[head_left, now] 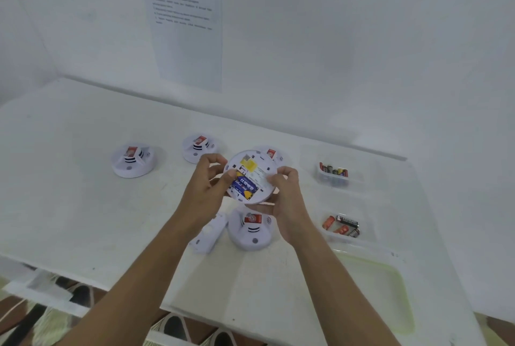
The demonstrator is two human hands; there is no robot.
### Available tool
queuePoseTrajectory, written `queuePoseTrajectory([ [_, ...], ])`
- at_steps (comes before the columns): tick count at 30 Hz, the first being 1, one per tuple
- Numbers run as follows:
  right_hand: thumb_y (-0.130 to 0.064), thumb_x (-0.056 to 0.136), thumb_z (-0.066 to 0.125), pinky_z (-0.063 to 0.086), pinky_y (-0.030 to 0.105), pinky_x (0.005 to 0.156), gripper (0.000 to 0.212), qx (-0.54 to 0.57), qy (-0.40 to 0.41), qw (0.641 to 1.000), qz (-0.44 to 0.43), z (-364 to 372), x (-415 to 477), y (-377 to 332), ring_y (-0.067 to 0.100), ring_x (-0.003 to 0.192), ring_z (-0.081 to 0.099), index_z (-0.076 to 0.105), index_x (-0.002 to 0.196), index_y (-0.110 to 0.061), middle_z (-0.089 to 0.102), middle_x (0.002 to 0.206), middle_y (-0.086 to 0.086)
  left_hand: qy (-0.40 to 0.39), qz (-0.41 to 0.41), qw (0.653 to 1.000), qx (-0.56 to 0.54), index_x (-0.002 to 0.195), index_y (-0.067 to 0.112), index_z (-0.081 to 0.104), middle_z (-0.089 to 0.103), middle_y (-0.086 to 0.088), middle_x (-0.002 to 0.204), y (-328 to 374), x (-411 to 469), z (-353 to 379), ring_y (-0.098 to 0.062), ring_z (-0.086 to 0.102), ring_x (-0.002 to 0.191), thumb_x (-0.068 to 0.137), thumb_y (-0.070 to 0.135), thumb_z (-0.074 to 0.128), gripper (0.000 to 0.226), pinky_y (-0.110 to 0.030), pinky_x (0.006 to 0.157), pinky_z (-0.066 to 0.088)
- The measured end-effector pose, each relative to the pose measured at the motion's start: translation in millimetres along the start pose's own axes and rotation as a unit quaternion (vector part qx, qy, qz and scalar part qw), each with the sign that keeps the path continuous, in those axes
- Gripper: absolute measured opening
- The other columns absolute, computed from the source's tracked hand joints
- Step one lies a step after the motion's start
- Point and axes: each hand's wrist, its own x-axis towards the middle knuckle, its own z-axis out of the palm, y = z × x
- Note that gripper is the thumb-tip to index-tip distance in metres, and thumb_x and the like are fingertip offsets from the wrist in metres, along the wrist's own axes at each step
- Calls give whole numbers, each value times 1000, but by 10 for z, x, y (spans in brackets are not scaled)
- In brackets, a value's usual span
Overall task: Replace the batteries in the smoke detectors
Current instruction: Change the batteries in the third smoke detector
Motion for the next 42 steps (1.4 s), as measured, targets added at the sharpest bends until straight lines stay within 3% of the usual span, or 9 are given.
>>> queuePoseTrajectory([
  [4, -28, 103, 55, 62, 47, 73, 34, -26, -14, 998, -57, 154, 57, 19, 23, 102, 71, 40, 130, -39, 62, 124, 2, -13, 52, 997, 54, 111, 26, 62, 68, 11, 109, 38, 82, -135, -11, 70, 92, 95, 29, 62, 17, -41, 80, 59],
  [7, -31, 103, 55, 62, 47, 73, 39, -47, -24, 996, -65, 262, 93, 52, 19, 109, 69, 46, 135, -52, 58, 131, -10, 0, 82, 994, 76, 110, 26, 66, 68, 10, 112, 27, 145, -217, -13, 72, 86, 94, 30, 63, 17, -36, 75, 60],
  [11, -31, 105, 50, 62, 38, 74, 26, -116, -1, 986, -116, 348, 163, 124, 19, 112, 67, 60, 128, -38, 63, 127, -2, 48, 146, 977, 145, 104, 30, 67, 64, 13, 110, -27, 200, -302, -2, 67, 89, 91, 33, 67, 14, -19, 65, 55],
  [15, -31, 106, 47, 64, 43, 76, 26, -149, 16, 981, -125, 420, 189, 156, 17, 112, 66, 57, 130, -33, 62, 126, -3, 78, 201, 949, 231, 90, 30, 64, 57, 20, 98, -101, 235, -352, -6, 57, 92, 90, 31, 67, 3, -9, 65, 42],
  [19, -33, 106, 46, 63, 43, 80, 28, -181, 26, 972, -146, 437, 214, 168, 16, 110, 67, 55, 132, -33, 62, 126, -4, 64, 206, 941, 260, 94, 25, 68, 52, 26, 98, -164, 278, -376, -9, 54, 94, 92, 28, 65, 5, -8, 70, 37],
  [23, -32, 106, 46, 62, 42, 83, 28, -202, 38, 966, -158, 421, 244, 169, 17, 112, 66, 55, 133, -31, 61, 128, -2, 53, 227, 933, 275, 97, 22, 71, 53, 15, 99, -175, 300, -359, -11, 49, 101, 92, 26, 65, 9, -7, 78, 37],
  [31, -30, 107, 45, 60, 29, 83, 26, -221, 39, 957, -186, 295, 249, 143, 5, 107, 66, 55, 131, -29, 63, 121, -9, -14, 196, 944, 265, 93, 25, 66, 59, 19, 89, -98, 350, -269, 5, 52, 89, 97, 31, 57, 12, -4, 72, 37],
  [37, -28, 107, 45, 56, 19, 83, 24, -236, 50, 947, -211, 140, 211, 93, 0, 105, 63, 55, 129, -27, 63, 119, -11, -42, 173, 953, 247, 92, 20, 65, 62, 8, 86, -52, 382, -60, -4, 55, 83, 99, 33, 52, 19, -11, 68, 42],
  [42, -31, 107, 46, 58, 29, 89, 24, -234, 54, 946, -218, -131, 167, 21, 5, 110, 65, 56, 128, -28, 65, 121, -11, -39, 152, 965, 209, 89, 23, 58, 59, 8, 87, -35, 254, 263, 1, 55, 81, 96, 34, 56, 14, -7, 69, 41],
])
